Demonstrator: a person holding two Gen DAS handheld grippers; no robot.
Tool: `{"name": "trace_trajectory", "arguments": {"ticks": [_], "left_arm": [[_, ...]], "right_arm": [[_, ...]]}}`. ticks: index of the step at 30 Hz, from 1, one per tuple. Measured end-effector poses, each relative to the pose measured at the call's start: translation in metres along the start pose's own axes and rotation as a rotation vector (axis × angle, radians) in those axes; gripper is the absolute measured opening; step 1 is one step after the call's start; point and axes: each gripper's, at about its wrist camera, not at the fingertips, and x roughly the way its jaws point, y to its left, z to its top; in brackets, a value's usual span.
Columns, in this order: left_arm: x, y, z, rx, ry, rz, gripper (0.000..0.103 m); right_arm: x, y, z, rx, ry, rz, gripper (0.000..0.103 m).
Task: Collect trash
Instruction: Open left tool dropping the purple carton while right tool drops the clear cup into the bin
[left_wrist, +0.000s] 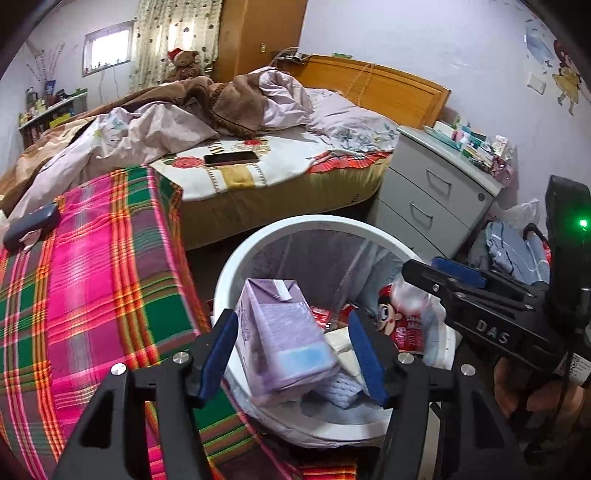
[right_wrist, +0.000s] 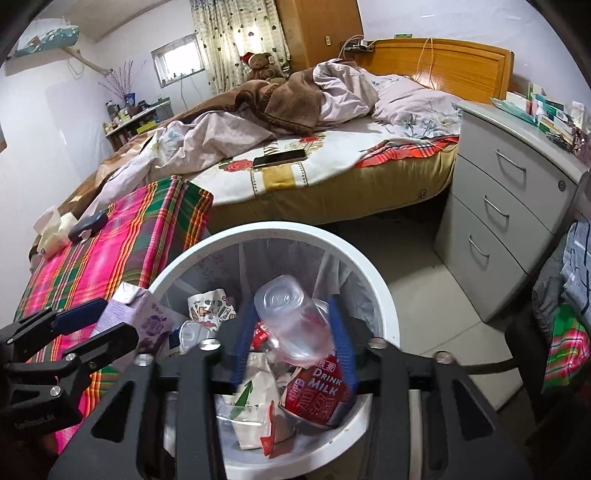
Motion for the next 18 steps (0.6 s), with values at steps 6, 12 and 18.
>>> {"name": "trace_trajectory", "arguments": {"ticks": [6,12,18], "left_arm": [[-0.009,0.007,-0.003,-0.025,-0.013,0.014,0.067],[-0.027,0.009,-0.013,-0.021,-0.049,0.048,0.070],[-0.054,0.017,-0.026,-0.038,-0.096,0.098,0.070]], "right_arm": [[-0.008,0.004,-0.002,-0.004,-0.012,0.001,0.053],[-0.021,0.014,-0.006,0.000,-0.045,0.016,0.053],[-0.036,0.034,-0.017,-0.034,-0.077,0.033,0.053]]}}
